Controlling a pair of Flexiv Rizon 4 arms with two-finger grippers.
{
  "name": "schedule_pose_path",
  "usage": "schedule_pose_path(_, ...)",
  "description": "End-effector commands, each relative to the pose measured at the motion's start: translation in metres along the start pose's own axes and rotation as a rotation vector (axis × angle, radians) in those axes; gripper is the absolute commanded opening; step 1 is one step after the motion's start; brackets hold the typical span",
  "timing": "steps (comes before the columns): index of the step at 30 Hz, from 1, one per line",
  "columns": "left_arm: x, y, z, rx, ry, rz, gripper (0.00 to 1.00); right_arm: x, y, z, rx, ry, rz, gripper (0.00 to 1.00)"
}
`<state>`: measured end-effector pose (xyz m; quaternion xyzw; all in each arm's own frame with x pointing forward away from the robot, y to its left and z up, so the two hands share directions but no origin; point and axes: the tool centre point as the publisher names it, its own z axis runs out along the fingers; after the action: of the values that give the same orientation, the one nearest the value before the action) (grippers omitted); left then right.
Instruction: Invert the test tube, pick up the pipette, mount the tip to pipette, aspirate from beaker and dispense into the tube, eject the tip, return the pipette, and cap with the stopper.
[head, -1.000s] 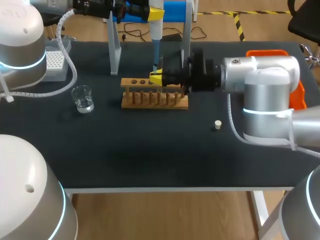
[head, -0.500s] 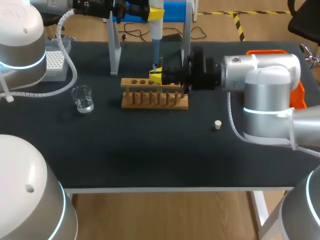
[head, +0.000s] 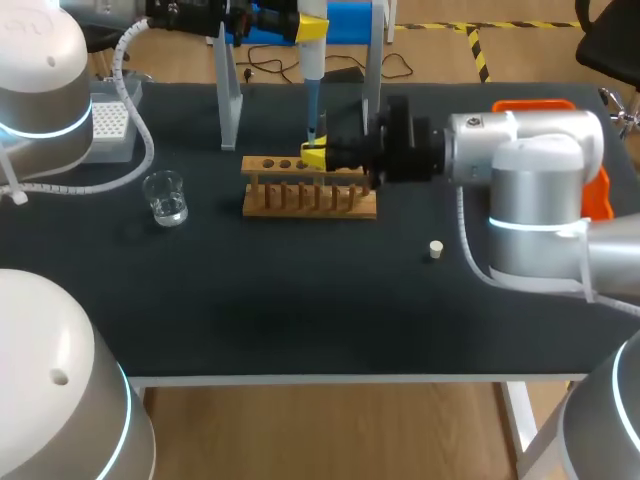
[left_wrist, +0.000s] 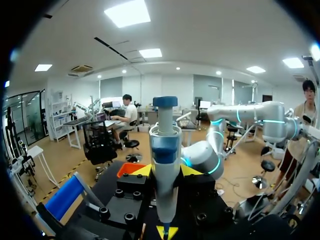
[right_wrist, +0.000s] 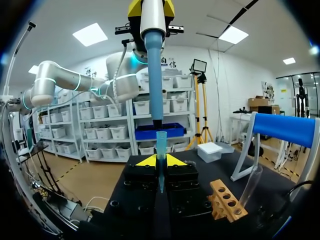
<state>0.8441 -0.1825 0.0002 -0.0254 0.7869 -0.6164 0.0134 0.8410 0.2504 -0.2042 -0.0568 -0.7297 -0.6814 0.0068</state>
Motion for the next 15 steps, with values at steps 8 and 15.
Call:
schedule_pose_path(8, -0.0005, 0.0000, -0.0007, 0.000, 0.002, 0.001, 0.00, 0.0004, -0.0001, -0.0044, -0.004, -0.005, -0.002, 0.00)
schedule_pose_path(15, -0.0005, 0.0000, -0.0007, 0.000, 0.002, 0.001, 0.00, 0.0008, 0.0060, -0.0031, -0.007, 0.002, -0.013, 0.00)
